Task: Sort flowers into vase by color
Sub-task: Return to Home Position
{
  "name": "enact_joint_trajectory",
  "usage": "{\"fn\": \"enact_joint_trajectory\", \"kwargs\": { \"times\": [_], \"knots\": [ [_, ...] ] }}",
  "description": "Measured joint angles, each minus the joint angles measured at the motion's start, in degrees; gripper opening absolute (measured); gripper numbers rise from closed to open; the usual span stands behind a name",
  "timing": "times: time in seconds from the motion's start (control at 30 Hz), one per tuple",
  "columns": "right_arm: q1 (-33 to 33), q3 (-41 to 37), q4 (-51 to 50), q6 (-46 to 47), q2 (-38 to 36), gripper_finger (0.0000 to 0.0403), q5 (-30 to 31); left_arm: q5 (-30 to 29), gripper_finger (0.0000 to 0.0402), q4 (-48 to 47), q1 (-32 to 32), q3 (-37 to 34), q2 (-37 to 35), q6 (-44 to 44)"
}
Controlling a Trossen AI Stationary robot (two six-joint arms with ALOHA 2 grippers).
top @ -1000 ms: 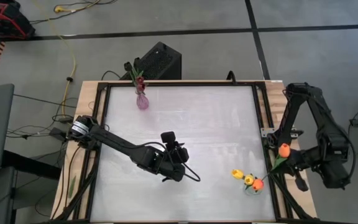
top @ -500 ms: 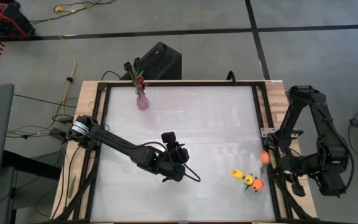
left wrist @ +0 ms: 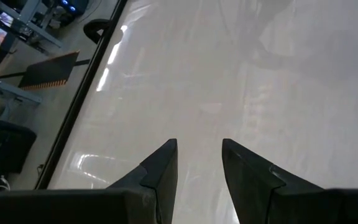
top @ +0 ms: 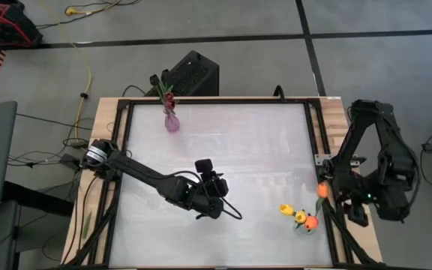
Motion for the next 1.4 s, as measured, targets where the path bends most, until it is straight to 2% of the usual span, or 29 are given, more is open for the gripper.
{"fn": "enact_joint_trajectory", "kwargs": {
  "times": [0.13,0.37,0.47,0.67,0.8,0.87,1.0,1.13,1.23,1.4],
  "knots": [
    [-3.69,3.86,-8.74,0.39,-0.63,0.0207,-2.14,0.00,0.0116,-0.04,-0.34,0.00,0.00,0.07],
    [-14.78,5.33,-8.68,-11.41,-5.25,0.0162,3.34,-0.03,0.0116,-0.60,-1.39,0.00,0.00,0.54],
    [-22.56,5.33,-8.65,-18.23,-6.40,0.0135,7.05,-0.04,0.0116,-0.59,-1.96,0.00,0.00,1.38],
    [-41.39,5.31,-7.56,-38.63,-6.79,0.0079,11.96,-0.60,0.0116,-2.45,-3.20,0.02,0.00,1.67],
    [-54.94,5.26,3.02,-55.80,-5.32,0.0054,11.64,-5.83,0.0116,-6.44,-4.39,0.02,0.00,1.11],
    [-60.94,5.28,10.64,-64.92,-4.00,0.0042,7.92,-7.77,0.0116,-9.19,-4.79,0.02,-0.08,1.16],
    [-71.43,5.26,24.94,-80.57,0.12,0.0019,-0.30,-7.78,0.0116,-15.39,-4.82,-0.48,-2.01,0.68],
    [-79.62,5.26,34.47,-89.67,4.09,0.0016,-7.67,-7.71,0.0116,-18.88,-4.77,-3.65,-7.60,-0.26],
    [-83.62,5.26,38.41,-92.20,6.72,0.0026,-11.86,-7.70,0.0116,-19.73,-5.03,-8.25,-15.07,-2.43],
    [-84.46,1.97,45.69,-95.62,7.90,0.0028,-13.40,-5.66,0.0116,-15.06,-5.60,-21.46,-31.73,-5.86]
  ]
}}
